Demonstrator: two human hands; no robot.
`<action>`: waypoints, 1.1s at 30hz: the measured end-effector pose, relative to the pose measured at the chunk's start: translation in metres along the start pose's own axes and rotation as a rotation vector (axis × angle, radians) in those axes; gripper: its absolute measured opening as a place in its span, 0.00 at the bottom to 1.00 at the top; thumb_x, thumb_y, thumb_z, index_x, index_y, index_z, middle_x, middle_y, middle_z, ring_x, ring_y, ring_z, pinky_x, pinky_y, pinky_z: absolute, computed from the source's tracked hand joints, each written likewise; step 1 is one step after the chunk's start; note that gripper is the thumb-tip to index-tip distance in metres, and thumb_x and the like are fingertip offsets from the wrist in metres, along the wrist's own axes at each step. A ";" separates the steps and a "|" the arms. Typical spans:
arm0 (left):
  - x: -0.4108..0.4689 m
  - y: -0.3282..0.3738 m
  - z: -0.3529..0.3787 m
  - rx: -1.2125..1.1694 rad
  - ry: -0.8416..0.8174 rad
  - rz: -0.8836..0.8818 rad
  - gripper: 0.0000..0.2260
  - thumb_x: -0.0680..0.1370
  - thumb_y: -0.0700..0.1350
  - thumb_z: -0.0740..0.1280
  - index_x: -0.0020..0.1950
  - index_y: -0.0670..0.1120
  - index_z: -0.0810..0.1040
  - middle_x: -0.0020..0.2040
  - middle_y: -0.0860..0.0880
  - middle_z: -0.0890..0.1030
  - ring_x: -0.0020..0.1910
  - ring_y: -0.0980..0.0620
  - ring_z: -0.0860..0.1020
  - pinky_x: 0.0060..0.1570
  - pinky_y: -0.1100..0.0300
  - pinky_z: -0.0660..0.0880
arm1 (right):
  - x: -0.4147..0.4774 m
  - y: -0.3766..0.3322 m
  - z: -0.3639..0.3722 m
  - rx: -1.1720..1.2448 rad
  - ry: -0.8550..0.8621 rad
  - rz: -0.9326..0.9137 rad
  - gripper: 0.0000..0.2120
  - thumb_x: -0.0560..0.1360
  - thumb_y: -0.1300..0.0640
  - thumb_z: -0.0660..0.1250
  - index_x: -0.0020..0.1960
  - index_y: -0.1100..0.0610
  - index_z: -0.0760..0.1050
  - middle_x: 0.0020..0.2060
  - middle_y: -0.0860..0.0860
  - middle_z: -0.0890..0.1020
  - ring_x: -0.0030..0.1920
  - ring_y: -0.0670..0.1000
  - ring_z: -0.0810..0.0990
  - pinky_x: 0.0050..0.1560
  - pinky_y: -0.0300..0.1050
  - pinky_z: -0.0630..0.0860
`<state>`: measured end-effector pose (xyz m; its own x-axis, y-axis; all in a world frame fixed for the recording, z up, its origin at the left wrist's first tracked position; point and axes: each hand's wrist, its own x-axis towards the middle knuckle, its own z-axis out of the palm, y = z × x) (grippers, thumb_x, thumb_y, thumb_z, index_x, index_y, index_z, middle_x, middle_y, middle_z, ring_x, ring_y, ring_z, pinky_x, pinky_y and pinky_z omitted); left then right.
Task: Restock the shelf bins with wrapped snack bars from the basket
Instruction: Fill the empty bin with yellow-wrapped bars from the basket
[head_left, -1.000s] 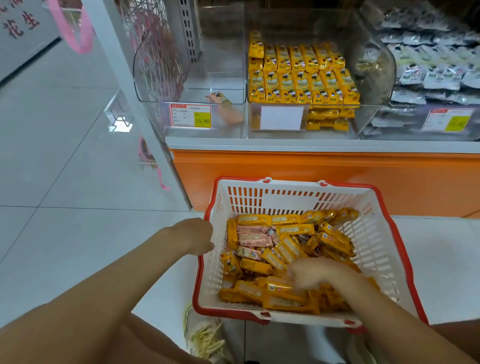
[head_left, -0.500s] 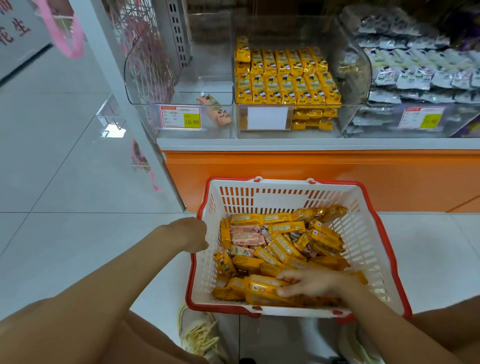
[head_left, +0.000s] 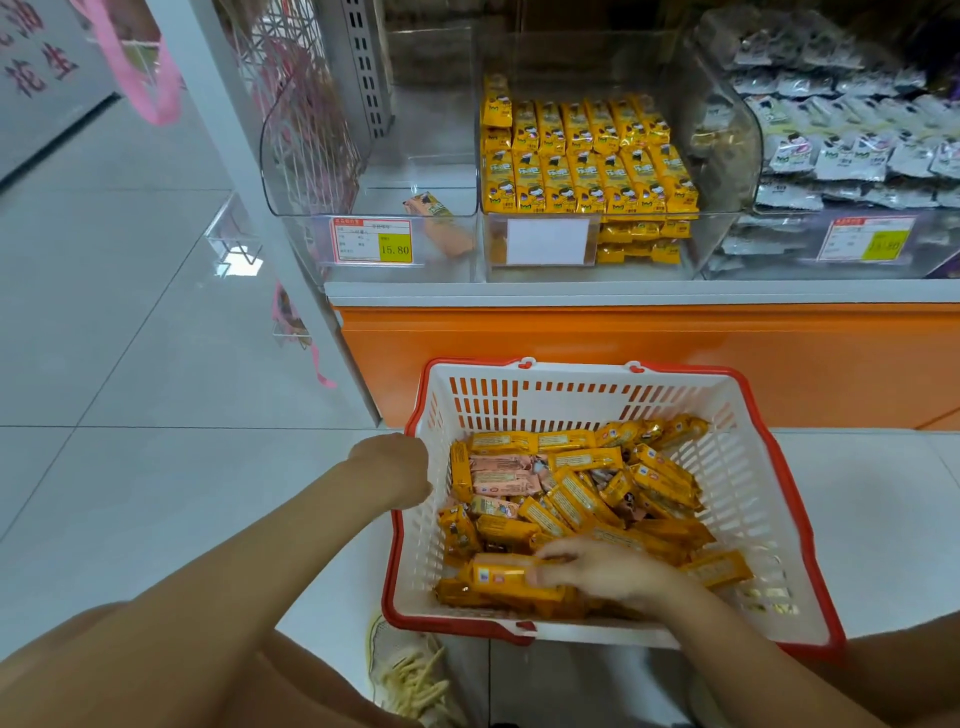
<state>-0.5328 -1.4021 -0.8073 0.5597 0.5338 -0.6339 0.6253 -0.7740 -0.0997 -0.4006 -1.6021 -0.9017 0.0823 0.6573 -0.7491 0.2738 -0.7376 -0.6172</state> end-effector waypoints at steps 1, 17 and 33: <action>-0.003 0.004 -0.003 -0.049 0.037 -0.031 0.13 0.81 0.51 0.59 0.48 0.42 0.74 0.37 0.51 0.71 0.41 0.52 0.75 0.40 0.61 0.71 | -0.003 -0.007 -0.005 0.028 0.051 -0.014 0.21 0.73 0.40 0.68 0.63 0.47 0.76 0.63 0.45 0.74 0.61 0.47 0.73 0.58 0.42 0.73; -0.021 0.037 -0.062 -2.079 -0.305 0.333 0.17 0.70 0.44 0.69 0.57 0.38 0.78 0.54 0.36 0.81 0.51 0.44 0.82 0.52 0.54 0.80 | -0.058 -0.088 -0.049 -0.451 1.190 -0.818 0.19 0.77 0.44 0.64 0.65 0.49 0.74 0.71 0.54 0.67 0.65 0.54 0.70 0.63 0.41 0.65; -0.019 0.067 -0.093 -2.044 -0.289 0.499 0.08 0.68 0.39 0.69 0.47 0.42 0.79 0.44 0.41 0.83 0.43 0.45 0.83 0.48 0.44 0.79 | -0.108 -0.106 -0.077 0.634 0.854 -0.803 0.12 0.74 0.54 0.67 0.57 0.54 0.78 0.52 0.49 0.84 0.53 0.49 0.82 0.48 0.39 0.78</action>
<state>-0.4513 -1.4329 -0.7307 0.8712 0.2428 -0.4267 0.1609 0.6799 0.7154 -0.3651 -1.5827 -0.7368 0.7437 0.6588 0.1137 0.0573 0.1065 -0.9927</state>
